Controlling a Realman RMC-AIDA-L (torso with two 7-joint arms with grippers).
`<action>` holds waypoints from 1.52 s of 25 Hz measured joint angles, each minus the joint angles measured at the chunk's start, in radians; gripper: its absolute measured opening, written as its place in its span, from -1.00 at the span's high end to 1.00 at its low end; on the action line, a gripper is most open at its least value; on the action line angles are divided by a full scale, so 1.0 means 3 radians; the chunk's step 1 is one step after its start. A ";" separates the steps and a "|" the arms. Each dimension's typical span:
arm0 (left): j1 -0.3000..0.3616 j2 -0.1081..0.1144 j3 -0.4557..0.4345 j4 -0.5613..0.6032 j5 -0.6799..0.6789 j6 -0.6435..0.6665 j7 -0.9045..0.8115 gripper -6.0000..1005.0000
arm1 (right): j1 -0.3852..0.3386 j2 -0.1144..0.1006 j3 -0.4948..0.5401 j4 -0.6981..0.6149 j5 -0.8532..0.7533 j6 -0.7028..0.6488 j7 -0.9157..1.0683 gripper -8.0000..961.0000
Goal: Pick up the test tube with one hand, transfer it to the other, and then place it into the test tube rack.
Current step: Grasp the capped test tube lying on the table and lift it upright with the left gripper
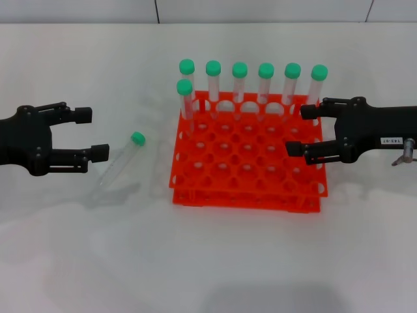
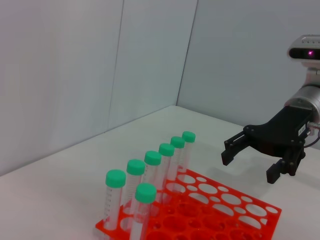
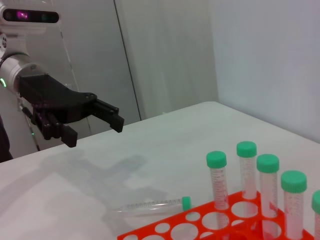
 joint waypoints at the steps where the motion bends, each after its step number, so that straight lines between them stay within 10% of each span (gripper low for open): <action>1: 0.0000 0.0000 0.0000 0.0000 -0.0001 0.0000 0.0000 -0.76 | 0.0001 0.0000 0.0000 0.0000 0.0000 0.0000 0.0000 -0.79; 22: 0.0033 0.0016 -0.0011 0.0007 0.0016 -0.0027 -0.0038 -0.73 | 0.0021 0.0007 -0.0003 -0.0009 0.0012 -0.0001 0.0001 -0.79; 38: -0.0456 0.0198 -0.0009 0.0199 0.1248 -0.0362 -0.1086 -0.71 | 0.0074 0.0021 -0.0062 -0.0052 0.0098 -0.0011 0.0000 -0.79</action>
